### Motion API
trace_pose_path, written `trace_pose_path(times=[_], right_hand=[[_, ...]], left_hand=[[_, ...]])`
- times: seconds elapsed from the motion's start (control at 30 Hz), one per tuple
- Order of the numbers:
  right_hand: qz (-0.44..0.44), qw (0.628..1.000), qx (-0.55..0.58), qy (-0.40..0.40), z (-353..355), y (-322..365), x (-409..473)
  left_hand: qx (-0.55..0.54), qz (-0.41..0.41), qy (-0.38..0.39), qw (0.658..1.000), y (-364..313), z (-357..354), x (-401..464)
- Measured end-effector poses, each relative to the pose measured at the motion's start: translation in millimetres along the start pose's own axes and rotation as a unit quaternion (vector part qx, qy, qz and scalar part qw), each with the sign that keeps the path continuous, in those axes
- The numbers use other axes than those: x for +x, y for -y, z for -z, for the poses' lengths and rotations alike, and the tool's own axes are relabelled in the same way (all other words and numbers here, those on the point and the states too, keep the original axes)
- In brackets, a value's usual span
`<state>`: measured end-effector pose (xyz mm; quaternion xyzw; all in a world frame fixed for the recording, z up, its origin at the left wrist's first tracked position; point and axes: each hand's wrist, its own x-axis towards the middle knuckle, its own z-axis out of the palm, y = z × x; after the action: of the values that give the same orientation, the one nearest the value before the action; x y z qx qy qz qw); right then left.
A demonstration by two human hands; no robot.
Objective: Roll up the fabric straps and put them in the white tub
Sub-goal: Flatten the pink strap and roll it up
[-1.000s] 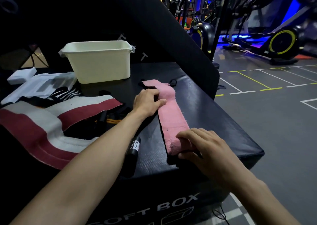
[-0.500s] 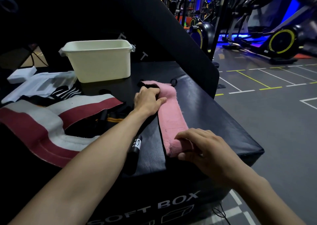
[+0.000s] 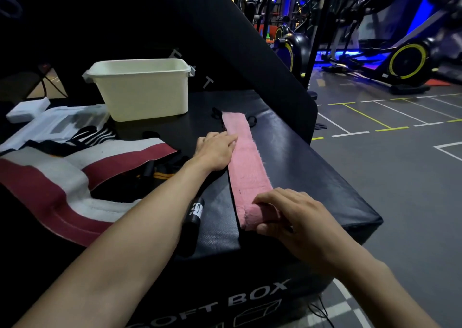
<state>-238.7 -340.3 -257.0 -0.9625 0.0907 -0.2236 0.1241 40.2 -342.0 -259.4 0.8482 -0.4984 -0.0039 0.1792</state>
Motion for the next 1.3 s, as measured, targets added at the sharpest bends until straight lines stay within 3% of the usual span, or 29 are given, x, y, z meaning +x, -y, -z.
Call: trace_pose_path(times=[0.17, 0.43, 0.63, 0.8, 0.9, 1.0, 1.13, 1.3], right_hand=[[0.002, 1.0, -0.008, 0.013, 1, 2, 0], [0.012, 0.999, 0.001, 0.033, 10, 1, -3], [-0.003, 0.999, -0.031, 0.017, 4, 5, -3], [-0.032, 0.998, -0.046, 0.01, -3, 11, 2], [-0.038, 0.998, -0.044, 0.01, -7, 12, 7], [-0.034, 0.998, -0.049, 0.005, -11, 11, 8], [-0.029, 0.999, -0.027, -0.008, -10, 10, 10], [-0.023, 0.998, -0.049, -0.013, -9, 10, 10]], left_hand=[[0.019, 0.013, 0.047, 0.999, -1, 1, 2], [-0.018, 0.029, 0.013, 0.999, -2, 4, -2], [-0.103, 0.032, -0.078, 0.991, 5, 2, -4], [-0.139, 0.027, -0.075, 0.987, 9, 8, -5], [-0.152, 0.007, 0.014, 0.988, 9, 18, -14], [-0.096, -0.007, 0.095, 0.991, 6, 21, -23], [-0.04, -0.057, 0.054, 0.996, 1, 17, -18], [-0.091, -0.214, 0.02, 0.972, -6, 6, -11]])
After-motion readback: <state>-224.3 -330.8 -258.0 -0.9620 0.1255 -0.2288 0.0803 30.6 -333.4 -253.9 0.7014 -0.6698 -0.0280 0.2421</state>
